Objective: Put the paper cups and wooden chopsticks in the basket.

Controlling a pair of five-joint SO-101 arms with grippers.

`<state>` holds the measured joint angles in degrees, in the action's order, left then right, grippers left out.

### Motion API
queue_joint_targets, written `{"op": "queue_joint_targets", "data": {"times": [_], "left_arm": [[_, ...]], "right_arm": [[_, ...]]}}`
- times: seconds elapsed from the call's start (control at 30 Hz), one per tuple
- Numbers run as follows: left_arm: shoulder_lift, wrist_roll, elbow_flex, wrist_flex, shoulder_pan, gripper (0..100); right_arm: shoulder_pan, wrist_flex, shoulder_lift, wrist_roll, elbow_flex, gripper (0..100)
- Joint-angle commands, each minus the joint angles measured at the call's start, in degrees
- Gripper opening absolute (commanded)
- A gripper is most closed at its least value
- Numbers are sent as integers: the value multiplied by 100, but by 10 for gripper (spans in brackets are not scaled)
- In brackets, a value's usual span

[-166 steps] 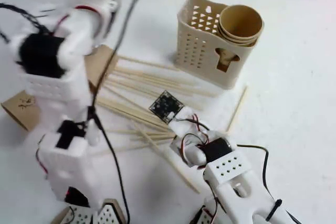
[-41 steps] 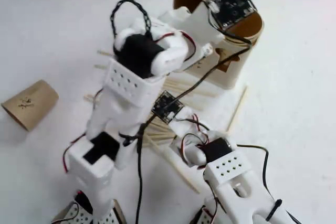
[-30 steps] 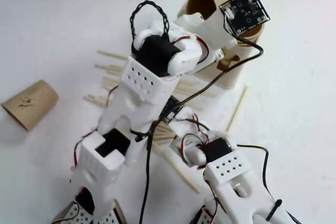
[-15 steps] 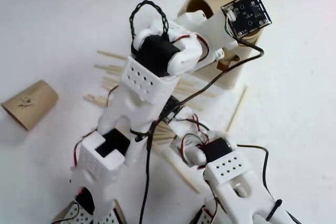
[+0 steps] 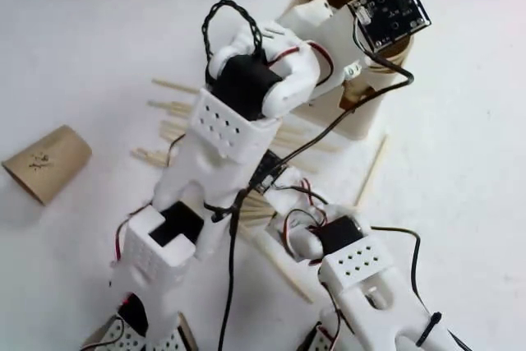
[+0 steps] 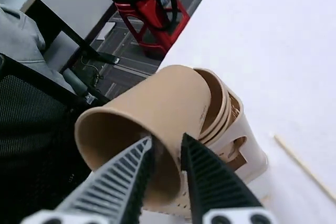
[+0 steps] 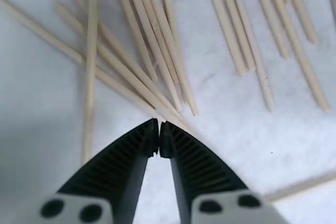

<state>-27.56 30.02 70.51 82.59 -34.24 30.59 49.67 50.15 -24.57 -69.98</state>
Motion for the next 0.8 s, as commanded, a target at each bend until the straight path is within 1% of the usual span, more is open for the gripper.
{"op": "queue_joint_targets", "data": {"times": [0.0,0.2,0.43,0.57,0.77], "left_arm": [[31,9,158,-457,-84,102],[-207,9,-53,-862,-84,102],[-400,9,9,-932,-101,102],[-400,9,9,-1240,-171,102],[-488,9,-53,-1600,-497,101]], "right_arm": [[48,-92,110,-62,35,24],[48,-92,110,-62,35,24],[48,-92,110,-62,35,24],[40,-171,110,-62,26,24],[40,-171,110,-62,18,24]]}}
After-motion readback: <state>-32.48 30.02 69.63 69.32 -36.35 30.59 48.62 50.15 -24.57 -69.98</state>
